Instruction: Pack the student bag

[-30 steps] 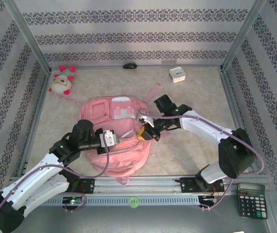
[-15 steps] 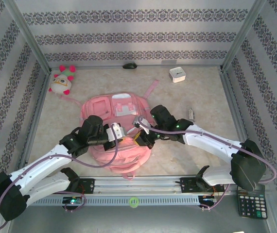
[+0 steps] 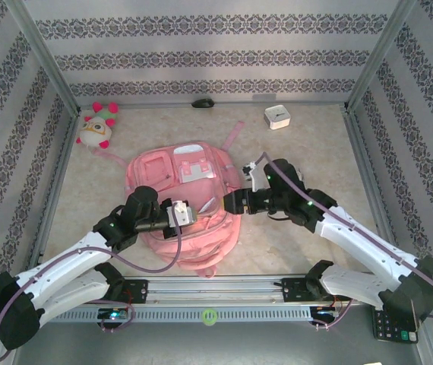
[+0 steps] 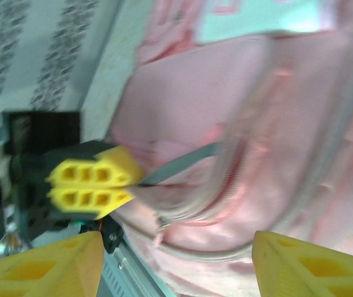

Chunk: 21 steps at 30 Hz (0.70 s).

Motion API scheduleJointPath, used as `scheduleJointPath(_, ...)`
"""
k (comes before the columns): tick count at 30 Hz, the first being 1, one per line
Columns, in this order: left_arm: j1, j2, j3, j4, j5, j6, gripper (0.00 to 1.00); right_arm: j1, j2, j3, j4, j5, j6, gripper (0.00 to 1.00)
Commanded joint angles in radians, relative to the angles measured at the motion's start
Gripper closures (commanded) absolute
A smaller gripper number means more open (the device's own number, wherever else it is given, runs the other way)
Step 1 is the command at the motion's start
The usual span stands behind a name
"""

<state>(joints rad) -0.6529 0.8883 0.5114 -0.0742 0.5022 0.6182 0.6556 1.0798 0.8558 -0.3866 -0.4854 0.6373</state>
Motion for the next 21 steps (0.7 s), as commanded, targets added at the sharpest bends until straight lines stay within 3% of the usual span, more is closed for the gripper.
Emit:
scheduleJointPath(1, -0.007, -0.036, 0.008, 0.031, 0.121, 0.123, 1.00, -0.006, 0.102, 0.060, -0.108, -0.016, 0.158, 0.33)
scheduleJointPath(7, -0.007, -0.035, 0.013, 0.018, 0.129, 0.157, 1.00, 0.038, 0.290, 0.151, -0.046, -0.106, 0.206, 0.33)
scheduleJointPath(12, -0.007, -0.028, 0.003, 0.011, 0.113, 0.195, 1.00, 0.053, 0.350, 0.140, 0.070, -0.119, 0.255, 0.66)
scheduleJointPath(14, -0.007, -0.015, -0.005, 0.027, 0.081, 0.221, 1.00, 0.057, 0.337, 0.107, 0.106, -0.097, 0.282, 0.94)
scheduleJointPath(15, -0.004, -0.004, -0.011, 0.040, 0.069, 0.227, 1.00, 0.059, 0.322, 0.082, 0.138, -0.074, 0.307, 1.00)
scheduleJointPath(21, 0.068, 0.105, 0.010, 0.141, 0.083, 0.230, 1.00, 0.100, 0.109, -0.104, 0.276, 0.164, 0.453, 1.00)
